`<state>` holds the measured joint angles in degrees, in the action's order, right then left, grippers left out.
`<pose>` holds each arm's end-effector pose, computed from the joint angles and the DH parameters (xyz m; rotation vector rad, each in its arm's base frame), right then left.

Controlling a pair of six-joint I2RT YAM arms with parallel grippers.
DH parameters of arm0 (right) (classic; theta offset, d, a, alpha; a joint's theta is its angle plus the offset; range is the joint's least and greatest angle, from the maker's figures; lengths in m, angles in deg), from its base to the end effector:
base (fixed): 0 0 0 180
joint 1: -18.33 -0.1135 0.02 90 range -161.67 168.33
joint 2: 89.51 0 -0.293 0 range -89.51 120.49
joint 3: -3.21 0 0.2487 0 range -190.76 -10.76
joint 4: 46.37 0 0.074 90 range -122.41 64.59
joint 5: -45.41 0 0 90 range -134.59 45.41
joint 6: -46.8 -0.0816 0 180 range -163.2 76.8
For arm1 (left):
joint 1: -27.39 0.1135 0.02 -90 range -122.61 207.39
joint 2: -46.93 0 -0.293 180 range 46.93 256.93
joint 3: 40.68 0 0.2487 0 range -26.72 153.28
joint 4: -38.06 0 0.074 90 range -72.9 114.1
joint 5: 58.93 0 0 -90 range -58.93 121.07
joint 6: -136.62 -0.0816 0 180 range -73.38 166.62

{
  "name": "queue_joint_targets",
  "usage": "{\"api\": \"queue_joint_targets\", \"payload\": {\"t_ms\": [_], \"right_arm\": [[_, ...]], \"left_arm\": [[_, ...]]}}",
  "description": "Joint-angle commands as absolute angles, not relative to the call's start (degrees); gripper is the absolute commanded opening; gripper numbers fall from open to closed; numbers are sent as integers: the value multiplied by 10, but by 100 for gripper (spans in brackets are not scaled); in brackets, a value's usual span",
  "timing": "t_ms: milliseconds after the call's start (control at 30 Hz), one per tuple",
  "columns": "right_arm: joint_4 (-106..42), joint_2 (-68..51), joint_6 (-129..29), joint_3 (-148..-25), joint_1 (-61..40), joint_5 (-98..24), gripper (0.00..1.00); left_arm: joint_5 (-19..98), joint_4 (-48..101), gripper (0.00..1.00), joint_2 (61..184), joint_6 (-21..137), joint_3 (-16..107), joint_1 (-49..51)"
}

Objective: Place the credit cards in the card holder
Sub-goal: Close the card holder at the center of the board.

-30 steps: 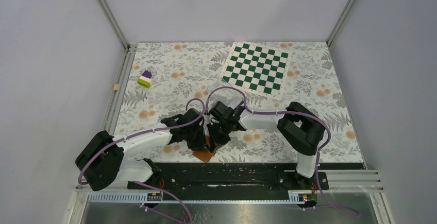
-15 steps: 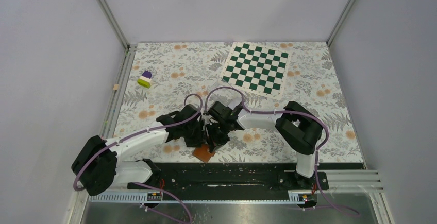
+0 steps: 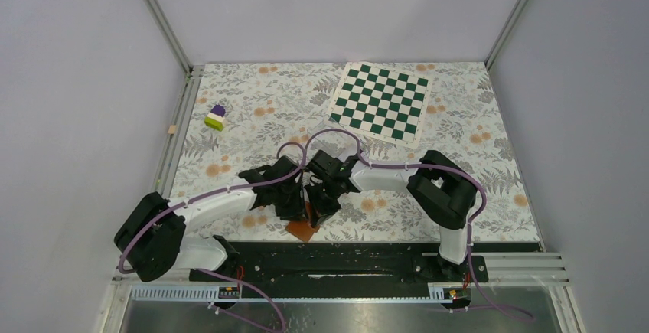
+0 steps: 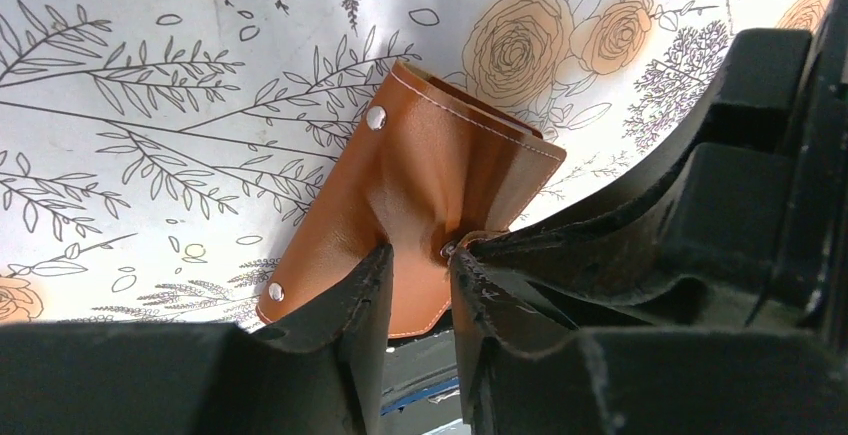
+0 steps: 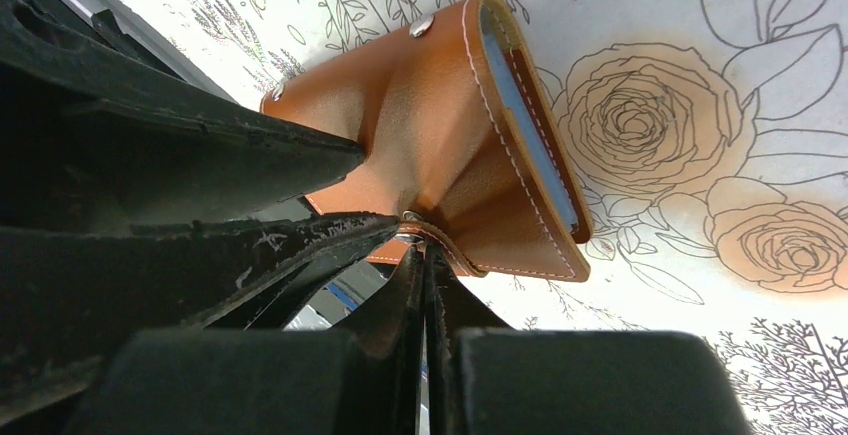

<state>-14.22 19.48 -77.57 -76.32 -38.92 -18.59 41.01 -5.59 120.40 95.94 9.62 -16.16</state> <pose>0.1874 0.3574 0.1386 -0.7536 2.8558 1.0093 0.1541 -0.1659 0.1546 -0.0951 2.9241 -0.6100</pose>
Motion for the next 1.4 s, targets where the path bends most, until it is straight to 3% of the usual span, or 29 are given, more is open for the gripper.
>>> {"api": "queue_joint_targets", "payload": {"t_ms": [0, 433, 900, 1233, 1367], "right_arm": [[-115, 226, -760, -772, -402, -237, 0], [-142, 240, -819, -774, -402, -216, 0], [-139, 254, -875, -785, -402, -277, 0], [-78, 308, -881, -825, -402, -318, 0], [-66, 327, -881, -827, -403, -321, 0]], "left_arm": [[423, -43, 26, 1216, 948, 107, -162], [411, -49, 15, 1245, 982, 104, -190], [390, -79, 11, 1278, 982, 136, -214], [378, -93, 11, 1299, 978, 156, -229], [392, -62, 19, 1277, 980, 139, -226]]}}
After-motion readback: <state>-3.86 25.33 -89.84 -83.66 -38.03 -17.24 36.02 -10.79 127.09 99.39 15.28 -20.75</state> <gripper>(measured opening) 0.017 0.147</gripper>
